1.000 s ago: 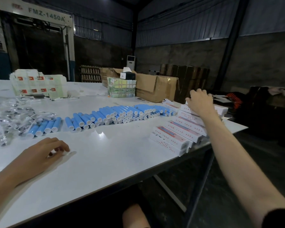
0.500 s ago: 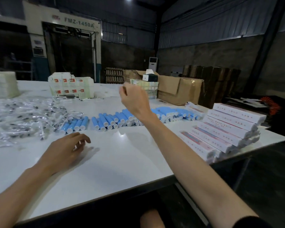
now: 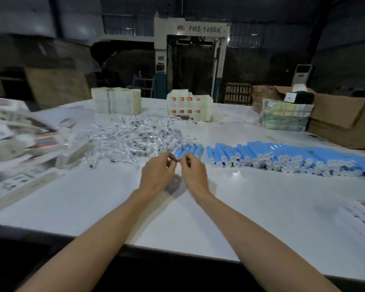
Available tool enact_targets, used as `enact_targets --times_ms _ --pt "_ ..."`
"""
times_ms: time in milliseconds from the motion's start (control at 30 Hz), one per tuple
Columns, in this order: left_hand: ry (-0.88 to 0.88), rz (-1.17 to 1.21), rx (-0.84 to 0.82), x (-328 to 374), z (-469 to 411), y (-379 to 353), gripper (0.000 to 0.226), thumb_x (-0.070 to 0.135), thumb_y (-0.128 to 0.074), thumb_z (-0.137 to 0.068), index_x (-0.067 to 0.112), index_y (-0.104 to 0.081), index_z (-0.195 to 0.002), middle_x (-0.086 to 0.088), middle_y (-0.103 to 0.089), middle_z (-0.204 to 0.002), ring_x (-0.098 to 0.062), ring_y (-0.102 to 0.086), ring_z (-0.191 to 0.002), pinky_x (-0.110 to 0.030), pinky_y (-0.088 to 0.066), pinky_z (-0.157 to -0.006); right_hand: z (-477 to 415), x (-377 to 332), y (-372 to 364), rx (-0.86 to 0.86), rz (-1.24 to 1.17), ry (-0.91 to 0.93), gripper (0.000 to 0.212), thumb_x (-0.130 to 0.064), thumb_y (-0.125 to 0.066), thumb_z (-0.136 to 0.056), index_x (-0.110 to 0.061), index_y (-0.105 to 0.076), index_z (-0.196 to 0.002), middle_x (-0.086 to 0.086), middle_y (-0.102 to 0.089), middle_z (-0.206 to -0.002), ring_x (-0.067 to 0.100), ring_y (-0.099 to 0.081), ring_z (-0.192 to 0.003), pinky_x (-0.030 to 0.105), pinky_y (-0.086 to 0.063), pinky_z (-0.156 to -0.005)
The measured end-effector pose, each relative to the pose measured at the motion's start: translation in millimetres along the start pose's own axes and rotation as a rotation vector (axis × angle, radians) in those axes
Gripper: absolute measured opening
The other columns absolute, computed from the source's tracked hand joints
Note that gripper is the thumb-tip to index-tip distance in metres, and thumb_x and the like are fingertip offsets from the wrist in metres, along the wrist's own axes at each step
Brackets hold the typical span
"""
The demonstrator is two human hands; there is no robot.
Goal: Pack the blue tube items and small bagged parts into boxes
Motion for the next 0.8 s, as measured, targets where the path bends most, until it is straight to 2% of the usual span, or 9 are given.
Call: enact_targets --times_ms 200,333,433,500,567,633,700,733,800 --pt "0.1 -0.16 -0.004 -37.2 -23.3 69.1 0.031 0.027 -0.059 -0.104 0.022 -0.063 -0.134 -0.002 -0.075 -0.123 -0.028 -0.067 -0.115 -0.038 -0.049 -0.084 -4.8 10.9 -5.7 -0.061 -0.085 -0.007 0.026 -0.025 -0.054 -0.105 -0.014 -0.063 -0.083 0.002 -0.064 -0.071 0.028 -0.063 -0.074 0.047 -0.051 -0.071" --pt "0.206 -0.521 0.172 -90.8 -18.8 162.5 0.038 0.015 -0.059 -0.102 0.012 -0.059 -0.14 -0.018 -0.064 -0.137 -0.04 -0.055 -0.128 -0.048 -0.049 -0.1 -4.6 7.5 -9.9 -0.11 -0.106 0.012 0.025 -0.025 -0.055 -0.103 -0.015 -0.066 -0.083 0.007 -0.064 -0.07 0.031 -0.062 -0.071 0.048 -0.051 -0.07" --pt "0.353 -0.771 0.209 -138.3 -3.0 230.9 0.046 0.015 -0.061 -0.1 0.002 -0.053 -0.144 -0.028 -0.055 -0.146 -0.046 -0.049 -0.133 -0.053 -0.045 -0.106 -5.2 6.5 -10.9 -0.122 -0.125 0.013 0.023 -0.023 -0.055 -0.102 -0.016 -0.068 -0.084 0.007 -0.065 -0.071 0.033 -0.062 -0.073 0.05 -0.052 -0.071" --pt "0.446 -0.812 0.161 -170.3 10.6 262.5 0.047 0.026 -0.059 -0.105 -0.002 -0.052 -0.143 -0.03 -0.056 -0.143 -0.048 -0.053 -0.129 -0.052 -0.048 -0.102 -5.4 6.9 -12.1 -0.128 -0.14 0.012 0.022 -0.023 -0.055 -0.102 -0.017 -0.068 -0.085 0.005 -0.065 -0.07 0.03 -0.061 -0.07 0.05 -0.053 -0.071" --pt "0.54 -0.842 0.023 -200.4 27.9 274.7 0.059 0.047 -0.058 -0.107 -0.002 -0.055 -0.141 -0.027 -0.059 -0.143 -0.045 -0.058 -0.127 -0.05 -0.051 -0.103 -5.2 6.6 -13.7 -0.14 -0.144 0.017 0.022 -0.023 -0.056 -0.102 -0.019 -0.068 -0.084 0.001 -0.065 -0.069 0.025 -0.06 -0.068 0.049 -0.054 -0.071" --pt "0.594 -0.852 -0.106 -223.9 48.6 273.1 0.077 0.061 -0.059 -0.103 0.0 -0.047 -0.149 -0.026 -0.05 -0.156 -0.044 -0.052 -0.14 -0.052 -0.047 -0.112 -4.6 5.9 -15.7 -0.156 -0.143 0.022 0.022 -0.026 -0.056 -0.101 -0.022 -0.068 -0.083 -0.002 -0.065 -0.068 0.022 -0.06 -0.067 0.047 -0.054 -0.071" --pt "0.567 -0.816 -0.123 -235.2 62.8 268.6 0.09 0.066 -0.061 -0.1 0.004 -0.032 -0.159 -0.024 -0.035 -0.167 -0.044 -0.04 -0.151 -0.056 -0.042 -0.117 -3.4 4.7 -16.9 -0.17 -0.15 0.027 0.022 -0.028 -0.056 -0.101 -0.024 -0.068 -0.083 -0.004 -0.065 -0.068 0.021 -0.06 -0.067 0.046 -0.054 -0.07" --pt "0.54 -0.807 -0.117 -236.9 66.1 265.0 0.093 0.066 -0.064 -0.099 0.007 -0.028 -0.16 -0.024 -0.034 -0.168 -0.044 -0.04 -0.151 -0.057 -0.043 -0.116 -3.0 4.1 -16.9 -0.174 -0.153 0.029 0.022 -0.028 -0.056 -0.1 -0.024 -0.068 -0.083 -0.006 -0.065 -0.067 0.02 -0.06 -0.066 0.047 -0.054 -0.069" --pt "0.515 -0.822 -0.126 -236.9 68.2 256.4 0.088 0.063 -0.067 -0.097 0.009 -0.031 -0.156 -0.022 -0.046 -0.157 -0.043 -0.05 -0.141 -0.058 -0.048 -0.109 -1.9 3.0 -16.8 -0.187 -0.156 0.032 0.023 -0.028 -0.056 -0.101 -0.024 -0.068 -0.082 -0.007 -0.065 -0.066 0.019 -0.059 -0.065 0.048 -0.055 -0.068"
Point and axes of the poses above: each hand's wrist, its own z-axis away from the middle knuckle, its own y-axis out of the back of the hand, x = y × z, the point moved 8 cm from there along -z, towards the middle knuckle
